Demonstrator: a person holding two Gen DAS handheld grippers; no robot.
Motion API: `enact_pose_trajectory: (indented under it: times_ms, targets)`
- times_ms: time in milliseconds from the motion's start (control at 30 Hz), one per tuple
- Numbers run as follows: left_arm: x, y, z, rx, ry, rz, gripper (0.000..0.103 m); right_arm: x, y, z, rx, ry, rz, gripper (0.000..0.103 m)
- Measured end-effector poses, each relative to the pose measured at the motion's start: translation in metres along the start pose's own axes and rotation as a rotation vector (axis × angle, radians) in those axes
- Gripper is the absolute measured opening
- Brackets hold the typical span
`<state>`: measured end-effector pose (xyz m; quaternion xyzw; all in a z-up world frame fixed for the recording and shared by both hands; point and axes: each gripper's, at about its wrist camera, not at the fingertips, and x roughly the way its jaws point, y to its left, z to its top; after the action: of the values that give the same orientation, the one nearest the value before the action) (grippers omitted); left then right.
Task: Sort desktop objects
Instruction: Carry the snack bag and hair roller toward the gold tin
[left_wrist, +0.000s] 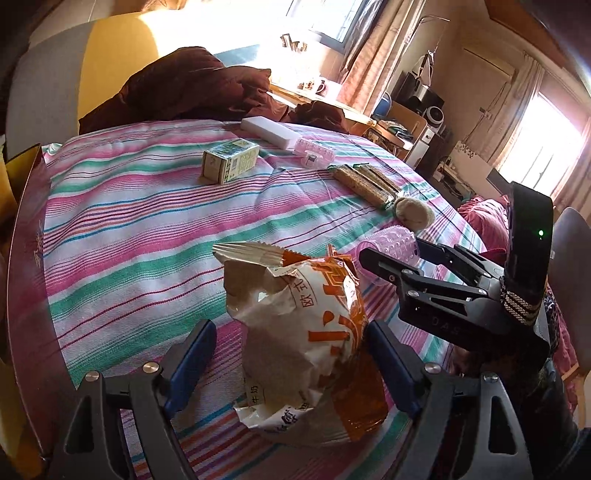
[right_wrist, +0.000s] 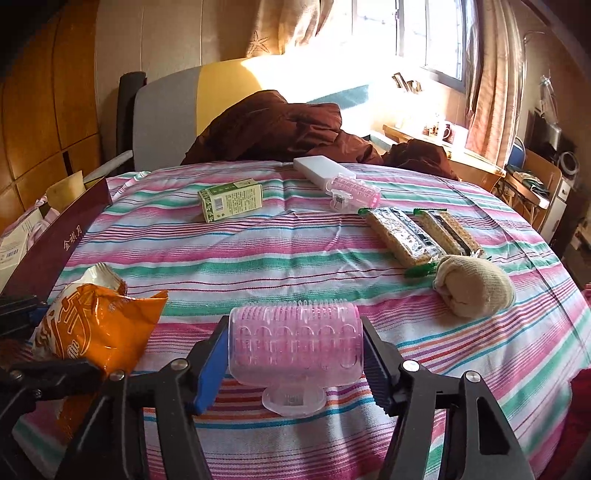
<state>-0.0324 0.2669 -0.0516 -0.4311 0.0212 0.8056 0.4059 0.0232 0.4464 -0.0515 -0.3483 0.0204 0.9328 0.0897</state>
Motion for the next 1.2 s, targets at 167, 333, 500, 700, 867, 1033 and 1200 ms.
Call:
enact_pose_trajectory:
  times_ms: [167, 333, 500, 700, 867, 1033, 1200]
  targets:
    - [-0.003, -0.004, 0.0, 0.004, -0.016, 0.009, 0.072, -0.003, -0.001, -0.001, 0.023, -0.01, 0.003, 0.066]
    - [-0.017, -0.01, -0.005, 0.026, -0.044, 0.02, 0.069, -0.014, -0.002, -0.003, 0.062, -0.029, 0.029, 0.065]
    - [-0.038, -0.022, -0.007, 0.076, -0.096, 0.037, 0.064, -0.026, 0.005, -0.002, 0.056, -0.049, 0.044, 0.065]
    - [-0.033, -0.02, -0.01, 0.082, -0.057, 0.045, 0.06, -0.024, 0.013, -0.007, 0.056, -0.02, 0.041, 0.065]
    - [-0.036, -0.005, -0.008, -0.056, -0.044, -0.052, 0.082, -0.027, 0.012, -0.009, 0.06, -0.028, 0.04, 0.066]
    - [-0.03, -0.014, -0.003, -0.113, -0.009, -0.029, 0.084, -0.028, 0.007, -0.012, 0.085, -0.039, 0.05, 0.066]
    - [-0.007, -0.022, 0.006, -0.146, 0.055, 0.057, 0.084, -0.028, -0.001, -0.017, 0.11, -0.045, 0.063, 0.066]
